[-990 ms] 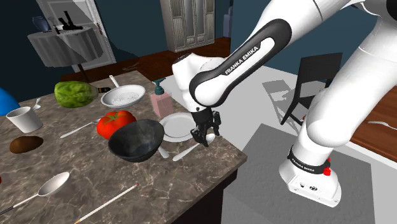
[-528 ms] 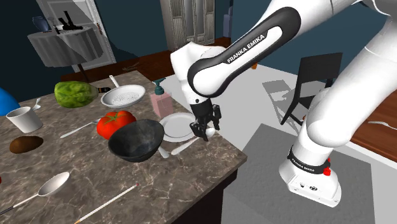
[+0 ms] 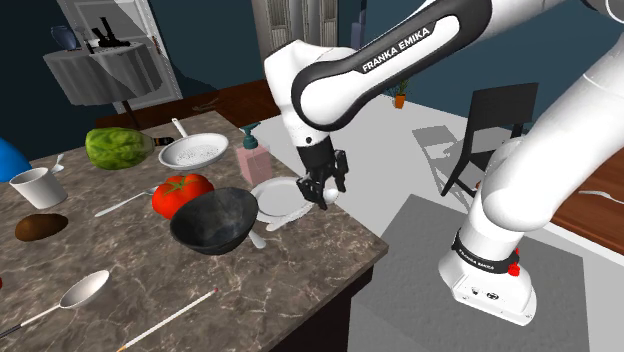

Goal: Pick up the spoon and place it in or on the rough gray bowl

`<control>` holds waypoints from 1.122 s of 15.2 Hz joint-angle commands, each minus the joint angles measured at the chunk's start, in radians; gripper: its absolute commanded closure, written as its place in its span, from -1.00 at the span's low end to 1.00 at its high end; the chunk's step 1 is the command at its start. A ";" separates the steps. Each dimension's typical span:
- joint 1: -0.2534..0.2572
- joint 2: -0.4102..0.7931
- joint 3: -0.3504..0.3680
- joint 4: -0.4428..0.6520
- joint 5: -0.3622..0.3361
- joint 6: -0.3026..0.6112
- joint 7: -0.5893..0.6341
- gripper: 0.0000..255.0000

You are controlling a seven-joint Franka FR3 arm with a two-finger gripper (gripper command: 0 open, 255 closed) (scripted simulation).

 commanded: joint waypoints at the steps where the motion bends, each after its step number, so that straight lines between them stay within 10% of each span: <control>1: 0.000 -0.011 -0.004 0.018 0.001 -0.029 -0.002 1.00; 17: -0.004 -0.064 -0.033 0.190 -0.003 -0.253 -0.009 1.00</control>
